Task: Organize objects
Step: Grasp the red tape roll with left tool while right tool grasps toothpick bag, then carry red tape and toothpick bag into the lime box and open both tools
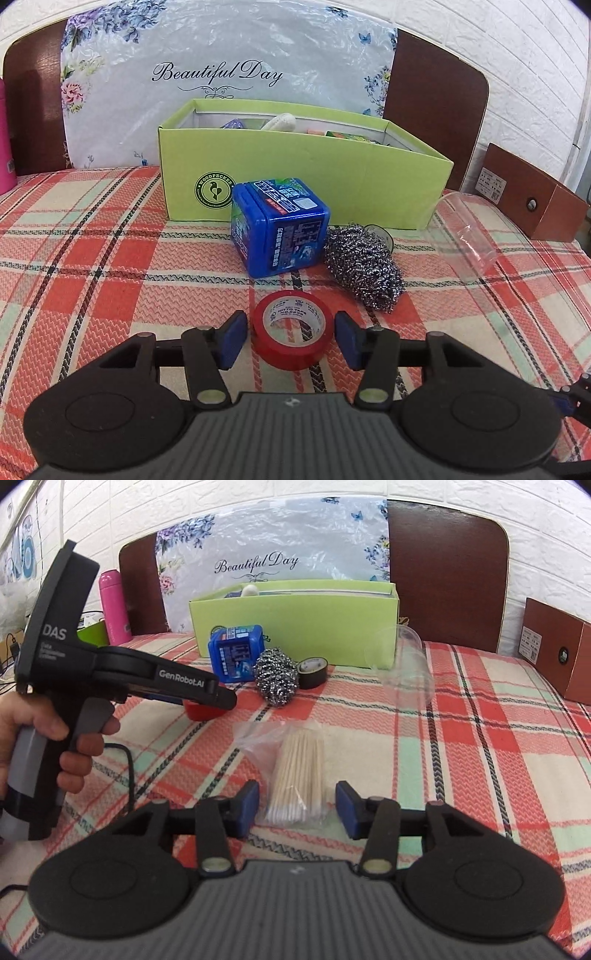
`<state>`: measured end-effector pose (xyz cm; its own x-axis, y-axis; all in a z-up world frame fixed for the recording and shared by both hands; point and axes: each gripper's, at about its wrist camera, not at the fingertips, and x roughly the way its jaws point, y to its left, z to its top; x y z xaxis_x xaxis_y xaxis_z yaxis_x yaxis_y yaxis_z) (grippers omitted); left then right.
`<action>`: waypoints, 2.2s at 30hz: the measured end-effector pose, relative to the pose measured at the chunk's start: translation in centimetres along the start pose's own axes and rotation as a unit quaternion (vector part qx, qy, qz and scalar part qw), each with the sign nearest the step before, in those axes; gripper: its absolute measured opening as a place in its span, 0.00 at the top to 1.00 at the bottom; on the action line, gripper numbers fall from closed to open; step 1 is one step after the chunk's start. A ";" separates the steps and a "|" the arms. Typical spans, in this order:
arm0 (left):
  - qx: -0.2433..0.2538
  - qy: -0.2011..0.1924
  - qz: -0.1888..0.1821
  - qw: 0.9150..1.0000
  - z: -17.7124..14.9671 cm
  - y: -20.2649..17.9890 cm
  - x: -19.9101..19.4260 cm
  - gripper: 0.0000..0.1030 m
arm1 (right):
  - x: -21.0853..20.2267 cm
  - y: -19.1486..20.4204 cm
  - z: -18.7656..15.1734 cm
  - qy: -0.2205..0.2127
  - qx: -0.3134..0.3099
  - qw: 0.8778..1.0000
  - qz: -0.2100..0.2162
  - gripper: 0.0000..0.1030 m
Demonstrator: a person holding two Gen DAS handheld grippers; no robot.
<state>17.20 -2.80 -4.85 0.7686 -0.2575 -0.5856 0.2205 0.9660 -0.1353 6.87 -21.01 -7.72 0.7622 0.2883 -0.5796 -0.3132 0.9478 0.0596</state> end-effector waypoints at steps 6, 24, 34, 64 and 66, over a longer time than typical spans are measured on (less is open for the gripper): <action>0.014 -0.007 0.010 1.000 -0.3 -0.3 0.0 0.47 | 0.7 0.6 0.0 0.007 0.004 1.000 -0.009 0.52; 0.003 -0.081 -0.011 0.997 2.0 -1.0 -3.9 0.53 | 0.1 0.5 1.7 -0.038 0.020 0.999 -0.019 0.78; -0.014 -0.171 -0.009 0.985 8.5 -1.8 -5.6 0.53 | -0.3 -0.4 9.6 -0.158 0.007 0.987 -0.032 0.79; -0.093 -0.170 -0.025 0.981 14.3 0.9 5.8 0.21 | 14.9 -3.0 15.6 -0.163 -0.038 0.978 -0.128 0.41; -0.100 -0.166 -0.028 0.981 14.4 1.2 5.4 0.20 | 14.1 -2.9 15.4 -0.175 -0.038 0.975 -0.134 0.35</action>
<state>30.23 -3.41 3.36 0.9190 -0.2721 -0.2853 0.1708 0.9269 -0.3341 27.31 -17.59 -3.54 0.9650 0.0736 -0.2518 -0.1076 0.9864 -0.1241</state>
